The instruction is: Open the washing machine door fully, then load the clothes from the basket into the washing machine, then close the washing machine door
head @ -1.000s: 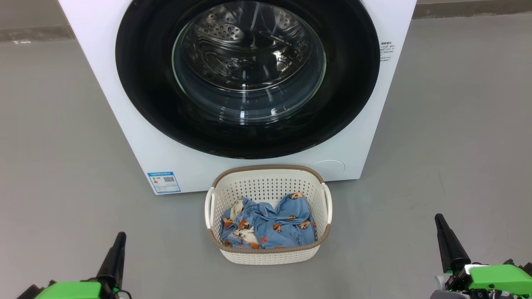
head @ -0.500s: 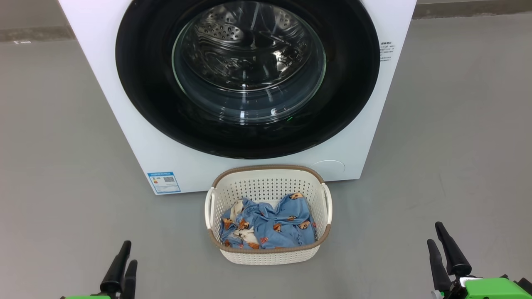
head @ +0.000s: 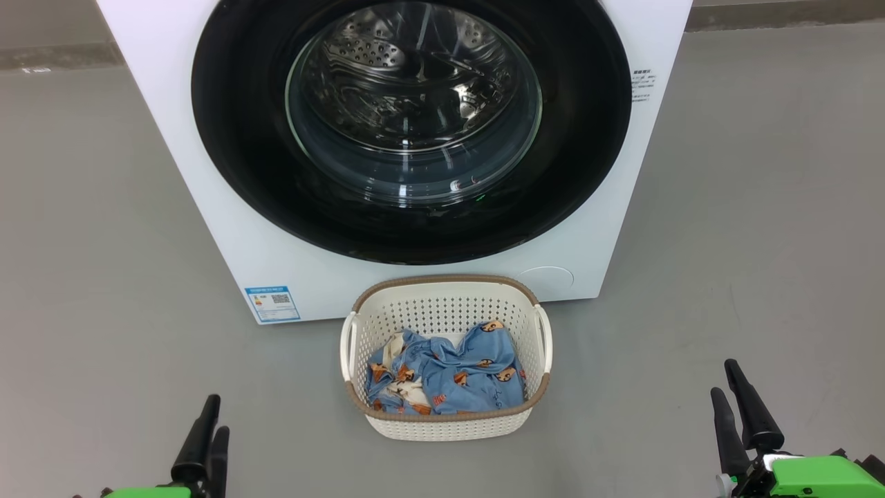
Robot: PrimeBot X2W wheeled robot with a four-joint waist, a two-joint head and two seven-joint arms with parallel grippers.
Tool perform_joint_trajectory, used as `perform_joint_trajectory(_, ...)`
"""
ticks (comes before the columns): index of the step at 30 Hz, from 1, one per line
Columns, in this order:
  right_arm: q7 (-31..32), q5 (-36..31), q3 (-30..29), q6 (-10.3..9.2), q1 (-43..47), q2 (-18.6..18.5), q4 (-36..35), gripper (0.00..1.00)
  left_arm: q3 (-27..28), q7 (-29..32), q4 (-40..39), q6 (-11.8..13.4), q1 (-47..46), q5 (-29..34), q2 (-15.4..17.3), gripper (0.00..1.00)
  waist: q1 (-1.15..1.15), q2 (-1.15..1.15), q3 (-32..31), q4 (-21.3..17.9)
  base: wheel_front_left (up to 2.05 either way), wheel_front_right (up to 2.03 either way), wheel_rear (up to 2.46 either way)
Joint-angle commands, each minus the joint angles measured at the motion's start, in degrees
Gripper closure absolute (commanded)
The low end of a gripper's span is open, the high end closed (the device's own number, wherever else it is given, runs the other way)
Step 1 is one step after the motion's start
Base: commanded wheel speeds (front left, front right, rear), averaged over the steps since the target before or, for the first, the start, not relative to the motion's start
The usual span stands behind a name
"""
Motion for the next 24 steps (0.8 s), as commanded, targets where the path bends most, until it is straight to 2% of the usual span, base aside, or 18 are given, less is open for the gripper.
perform_joint_trajectory(1,-0.5,-0.3,0.5,0.01,-2.3,-0.6,-2.0,0.0,0.1,-0.6,-1.9,-0.1,-2.7,0.7,0.8,0.0,-0.01,0.0,0.0,0.0,0.0,0.0,0.0)
perform_joint_trajectory(15,-3.5,-4.5,4.2,0.02,-3.4,-2.5,-4.3,0.0,-0.6,-2.9,-3.2,-0.2,-3.6,6.0,1.0,0.0,-0.01,0.0,-0.1,-0.1,0.0,0.0,0.0)
perform_joint_trajectory(24,-5.4,-9.5,6.2,0.03,-4.4,-4.0,-5.5,0.0,-1.3,-4.4,-4.0,-0.2,-4.1,15.5,1.1,0.0,-0.01,0.0,0.0,-0.3,0.0,0.0,0.0)
